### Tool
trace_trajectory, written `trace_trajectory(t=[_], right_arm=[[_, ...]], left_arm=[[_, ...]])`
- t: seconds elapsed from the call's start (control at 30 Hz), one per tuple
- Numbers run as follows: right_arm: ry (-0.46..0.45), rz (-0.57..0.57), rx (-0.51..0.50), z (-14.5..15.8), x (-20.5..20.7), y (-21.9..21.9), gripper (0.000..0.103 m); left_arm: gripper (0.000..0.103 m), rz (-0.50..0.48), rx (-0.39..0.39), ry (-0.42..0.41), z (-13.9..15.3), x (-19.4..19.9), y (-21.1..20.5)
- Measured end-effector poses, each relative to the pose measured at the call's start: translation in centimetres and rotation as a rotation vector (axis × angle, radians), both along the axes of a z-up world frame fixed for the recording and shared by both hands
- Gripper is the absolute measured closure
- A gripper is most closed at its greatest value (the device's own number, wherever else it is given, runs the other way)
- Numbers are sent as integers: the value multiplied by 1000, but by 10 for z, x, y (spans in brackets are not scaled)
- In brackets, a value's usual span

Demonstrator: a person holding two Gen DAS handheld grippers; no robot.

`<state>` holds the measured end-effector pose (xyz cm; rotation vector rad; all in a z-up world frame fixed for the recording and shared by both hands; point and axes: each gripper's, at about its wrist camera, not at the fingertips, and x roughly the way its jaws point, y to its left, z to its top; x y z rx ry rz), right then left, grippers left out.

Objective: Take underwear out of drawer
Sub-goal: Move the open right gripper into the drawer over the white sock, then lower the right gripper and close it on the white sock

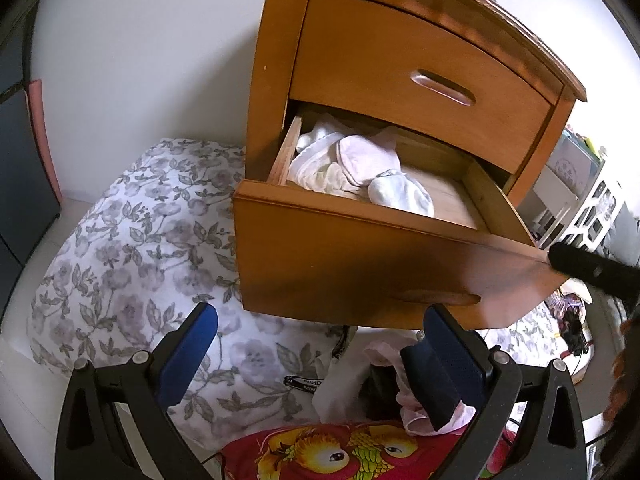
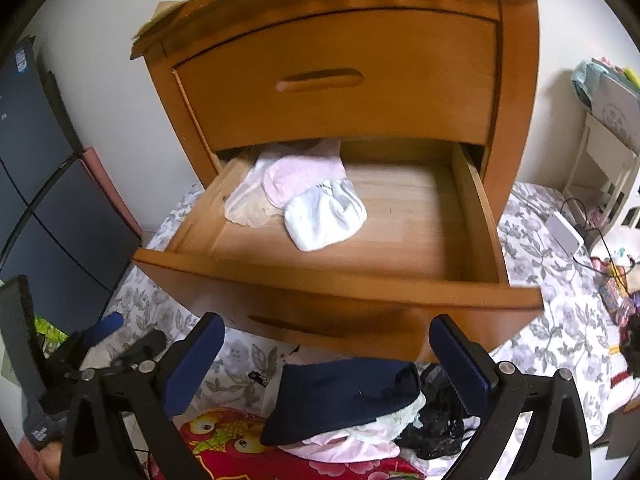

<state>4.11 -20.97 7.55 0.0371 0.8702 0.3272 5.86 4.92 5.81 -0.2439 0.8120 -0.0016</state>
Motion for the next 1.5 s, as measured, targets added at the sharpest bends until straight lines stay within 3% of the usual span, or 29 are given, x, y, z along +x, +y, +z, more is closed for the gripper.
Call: trace_trajectory(t=[0.3, 0.63, 0.93, 1.23, 1.5], right_arm=[[0, 24, 10, 27, 29, 9, 0], [69, 23, -64, 23, 74, 28, 0], [229, 74, -137, -9, 129, 52, 0], [309, 164, -230, -38, 175, 92, 0], [368, 237, -381, -73, 199, 119, 2]], left_arm=[[0, 11, -46, 25, -12, 7, 15], [0, 22, -59, 43, -21, 14, 25], [0, 47, -75, 65, -29, 20, 37], [0, 56, -73, 83, -35, 25, 46], [0, 54, -77, 100, -41, 28, 49]])
